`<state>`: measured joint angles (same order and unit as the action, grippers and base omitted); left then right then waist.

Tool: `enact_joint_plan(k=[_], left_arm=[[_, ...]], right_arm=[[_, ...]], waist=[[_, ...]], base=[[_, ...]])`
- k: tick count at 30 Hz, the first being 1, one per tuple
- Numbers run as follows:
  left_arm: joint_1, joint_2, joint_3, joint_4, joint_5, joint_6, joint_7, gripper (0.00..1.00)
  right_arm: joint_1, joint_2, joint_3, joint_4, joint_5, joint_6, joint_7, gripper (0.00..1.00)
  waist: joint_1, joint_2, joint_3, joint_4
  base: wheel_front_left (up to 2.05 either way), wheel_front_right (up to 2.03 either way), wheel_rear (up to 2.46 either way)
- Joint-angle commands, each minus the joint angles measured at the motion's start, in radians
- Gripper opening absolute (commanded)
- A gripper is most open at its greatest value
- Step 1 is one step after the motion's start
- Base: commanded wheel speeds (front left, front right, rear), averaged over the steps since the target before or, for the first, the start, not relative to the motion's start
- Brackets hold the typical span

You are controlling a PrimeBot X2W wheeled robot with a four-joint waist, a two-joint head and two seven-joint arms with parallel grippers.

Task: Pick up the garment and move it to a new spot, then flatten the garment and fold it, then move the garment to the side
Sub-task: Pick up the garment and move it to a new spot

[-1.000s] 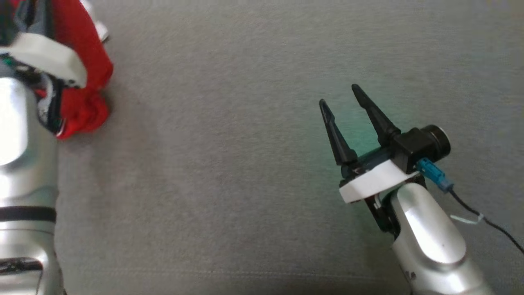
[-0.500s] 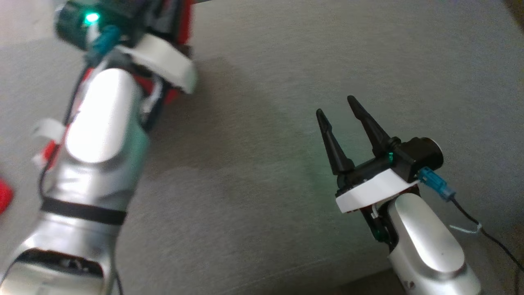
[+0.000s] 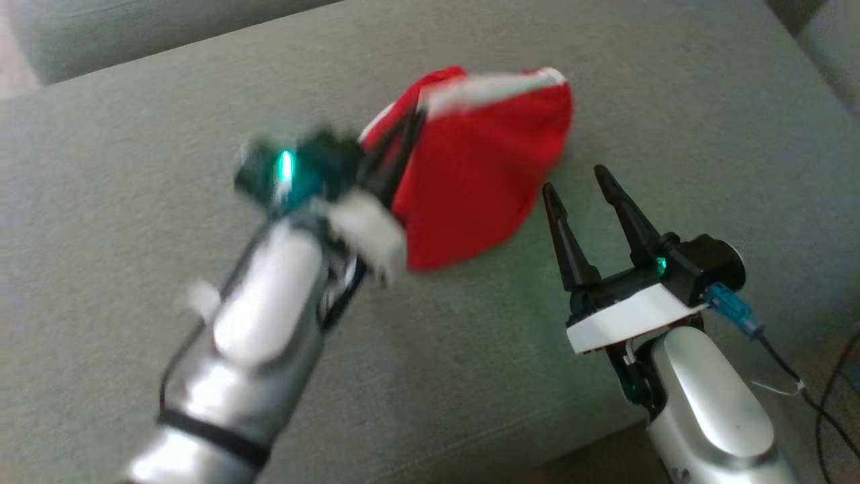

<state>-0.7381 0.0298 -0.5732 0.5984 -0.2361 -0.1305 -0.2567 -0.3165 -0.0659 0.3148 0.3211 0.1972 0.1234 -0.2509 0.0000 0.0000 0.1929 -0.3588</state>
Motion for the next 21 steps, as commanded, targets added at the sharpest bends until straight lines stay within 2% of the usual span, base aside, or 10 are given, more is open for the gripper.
enact_joint_plan(k=[1,5,6,7,8,9,21], left_arm=[[0.01,0.022,0.023,-0.012,-0.007,0.009,-0.005,0.0],[0.137,0.021,0.066,0.02,-0.021,0.042,-0.005,0.01],[0.194,0.024,0.108,0.011,-0.025,0.062,-0.005,0.38],[0.221,0.026,0.13,0.003,-0.027,0.07,-0.005,0.44],[0.246,0.027,0.156,-0.01,-0.029,0.079,-0.005,0.56],[0.27,0.03,0.181,-0.028,-0.026,0.09,-0.005,0.99],[0.575,0.025,0.466,-0.291,0.035,0.182,-0.005,1.0]], right_arm=[[-0.017,0.016,0.012,-0.029,-0.007,0.007,-0.011,1.0],[-0.015,0.016,0.007,-0.02,-0.022,0.007,-0.011,1.0],[-0.012,0.016,0.001,-0.014,-0.031,0.007,-0.011,1.0],[-0.01,0.016,-0.002,-0.012,-0.035,0.007,-0.011,1.0],[-0.009,0.016,-0.005,-0.009,-0.039,0.007,-0.011,1.0],[-0.006,0.016,-0.009,-0.005,-0.042,0.007,-0.011,1.0],[0.032,0.016,-0.051,0.033,-0.065,0.007,-0.011,1.0]], waist=[[0.0,0.0,-0.002,0.033],[0.0,0.0,-0.01,0.086],[0.0,0.0,-0.017,0.111],[0.0,0.0,-0.02,0.125],[0.0,0.0,-0.024,0.137],[0.0,0.0,-0.029,0.149],[0.0,0.0,-0.102,0.244]], base=[[0.0,0.0,0.0],[0.0,0.0,0.0],[0.0,0.0,0.0],[0.0,0.0,0.0],[0.0,0.0,0.0],[0.0,0.0,0.0],[0.0,0.0,0.0]])
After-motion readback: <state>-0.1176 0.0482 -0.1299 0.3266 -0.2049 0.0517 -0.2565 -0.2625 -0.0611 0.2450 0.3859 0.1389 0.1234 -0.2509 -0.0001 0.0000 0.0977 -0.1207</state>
